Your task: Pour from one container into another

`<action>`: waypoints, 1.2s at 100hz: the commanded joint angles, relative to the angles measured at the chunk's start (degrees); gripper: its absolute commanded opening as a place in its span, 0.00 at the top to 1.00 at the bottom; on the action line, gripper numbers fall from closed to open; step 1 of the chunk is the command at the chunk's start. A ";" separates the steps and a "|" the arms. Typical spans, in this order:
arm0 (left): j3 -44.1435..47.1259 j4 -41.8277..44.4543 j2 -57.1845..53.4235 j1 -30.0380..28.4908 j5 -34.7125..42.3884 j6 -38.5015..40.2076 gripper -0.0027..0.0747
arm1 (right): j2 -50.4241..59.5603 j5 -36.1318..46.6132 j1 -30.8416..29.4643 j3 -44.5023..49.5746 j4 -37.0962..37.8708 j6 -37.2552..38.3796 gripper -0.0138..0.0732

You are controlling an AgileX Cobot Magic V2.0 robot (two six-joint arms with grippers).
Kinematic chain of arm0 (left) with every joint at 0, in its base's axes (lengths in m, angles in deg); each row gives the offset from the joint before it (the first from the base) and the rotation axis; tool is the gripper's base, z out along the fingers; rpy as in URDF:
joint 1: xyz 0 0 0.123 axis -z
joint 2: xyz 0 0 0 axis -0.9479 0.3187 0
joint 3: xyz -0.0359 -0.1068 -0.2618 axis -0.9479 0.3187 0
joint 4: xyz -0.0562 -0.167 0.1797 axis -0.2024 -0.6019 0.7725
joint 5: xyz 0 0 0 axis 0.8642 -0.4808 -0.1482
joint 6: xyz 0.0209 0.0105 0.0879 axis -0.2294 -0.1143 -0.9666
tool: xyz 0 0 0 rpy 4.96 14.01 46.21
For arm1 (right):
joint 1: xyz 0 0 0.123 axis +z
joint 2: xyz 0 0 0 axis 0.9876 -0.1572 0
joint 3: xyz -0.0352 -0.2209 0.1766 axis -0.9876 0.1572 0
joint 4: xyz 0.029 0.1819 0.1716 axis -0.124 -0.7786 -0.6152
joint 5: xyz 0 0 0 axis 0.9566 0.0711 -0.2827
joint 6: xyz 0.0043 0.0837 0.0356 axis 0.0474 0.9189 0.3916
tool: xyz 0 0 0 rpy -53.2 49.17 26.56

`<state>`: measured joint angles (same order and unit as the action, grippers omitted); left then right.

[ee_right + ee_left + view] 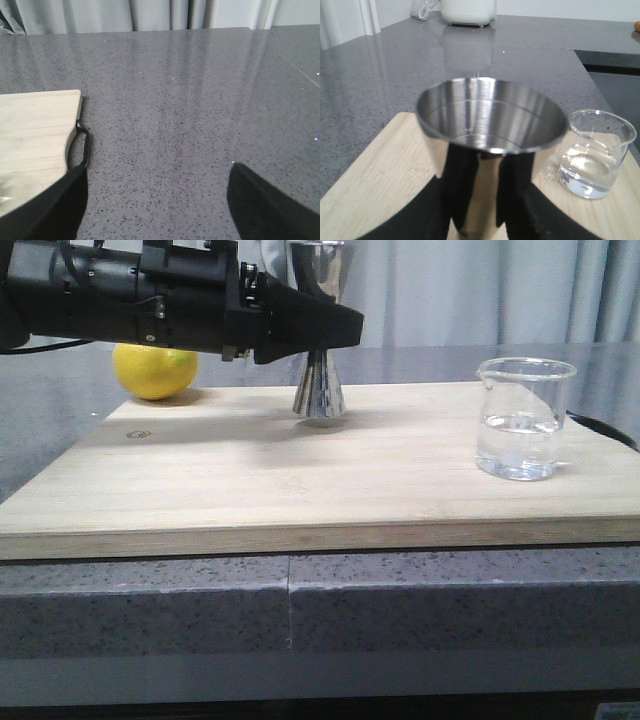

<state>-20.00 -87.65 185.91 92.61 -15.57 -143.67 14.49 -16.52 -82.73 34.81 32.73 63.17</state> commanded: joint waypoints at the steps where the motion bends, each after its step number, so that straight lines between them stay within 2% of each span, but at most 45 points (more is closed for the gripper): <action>1: -2.84 -5.02 -2.93 0.60 -6.99 1.96 0.70 | -1.07 4.83 -0.23 -1.96 0.70 -0.73 0.24; 29: -4.18 -4.91 -2.93 0.60 -6.99 1.96 0.70 | -6.63 5.21 -0.10 -4.73 0.25 -0.96 0.24; 37: -4.18 -5.02 -2.93 0.60 -6.99 1.96 0.70 | -8.96 5.09 1.18 -6.59 -1.49 -3.90 0.24; 56: -4.18 -4.90 -2.93 0.60 -6.64 1.96 0.70 | -15.19 4.09 7.42 -9.70 -10.49 -13.00 0.24; 81: -4.18 -4.90 -2.93 0.60 -6.52 1.96 0.70 | -20.59 5.92 18.42 -9.59 -12.08 -13.53 0.24; 90: -4.18 -4.90 -2.93 0.60 -6.52 1.96 0.70 | -21.45 11.36 22.23 -8.04 -13.31 -13.53 0.24; 101: -4.18 -4.90 -2.93 0.60 -6.52 1.96 0.70 | -21.63 22.59 25.55 -3.36 -13.32 -13.53 0.24; 120: -4.18 -4.90 -2.93 0.60 -6.52 1.96 0.70 | -23.18 38.92 26.19 5.23 -13.32 -13.53 0.24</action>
<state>-22.44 -87.65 185.91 92.61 -15.57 -142.10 -7.35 11.20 -56.79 38.65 19.71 50.33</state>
